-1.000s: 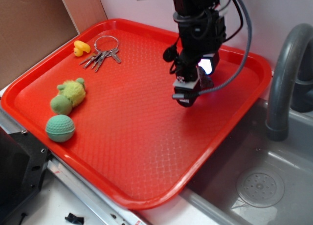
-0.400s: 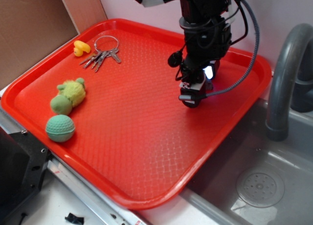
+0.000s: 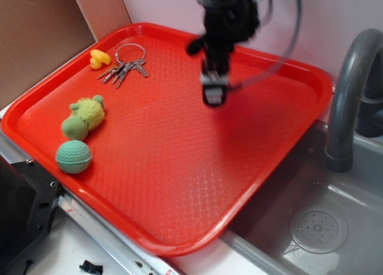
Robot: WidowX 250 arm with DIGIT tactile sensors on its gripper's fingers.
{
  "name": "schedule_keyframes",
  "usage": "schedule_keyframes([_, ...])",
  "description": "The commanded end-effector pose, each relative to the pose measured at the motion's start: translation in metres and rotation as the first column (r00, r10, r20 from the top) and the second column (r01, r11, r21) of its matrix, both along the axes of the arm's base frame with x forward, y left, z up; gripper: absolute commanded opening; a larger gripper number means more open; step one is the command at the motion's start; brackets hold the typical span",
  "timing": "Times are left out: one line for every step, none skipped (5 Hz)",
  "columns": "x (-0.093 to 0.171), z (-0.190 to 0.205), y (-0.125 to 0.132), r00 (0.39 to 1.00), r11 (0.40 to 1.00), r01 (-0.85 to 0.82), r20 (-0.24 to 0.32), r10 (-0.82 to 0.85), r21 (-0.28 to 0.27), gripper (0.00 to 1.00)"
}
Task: Grab the rock.
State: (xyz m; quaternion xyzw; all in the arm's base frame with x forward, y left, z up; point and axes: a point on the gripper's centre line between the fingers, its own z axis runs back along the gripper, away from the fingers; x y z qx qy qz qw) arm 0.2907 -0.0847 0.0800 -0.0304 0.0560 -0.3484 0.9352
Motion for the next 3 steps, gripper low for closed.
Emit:
schedule_keyframes([-0.052, 0.101, 0.024, 0.873, 0.880, -0.474, 0.111, 0.475, -0.038, 0.00])
schedule_keyframes([-0.078, 0.128, 0.039, 0.742, 0.751, -0.660, 0.153, 0.652, 0.001, 0.00])
schedule_keyframes([-0.087, 0.133, 0.048, 0.669, 0.678, -0.735, 0.166, 0.724, 0.005, 0.00])
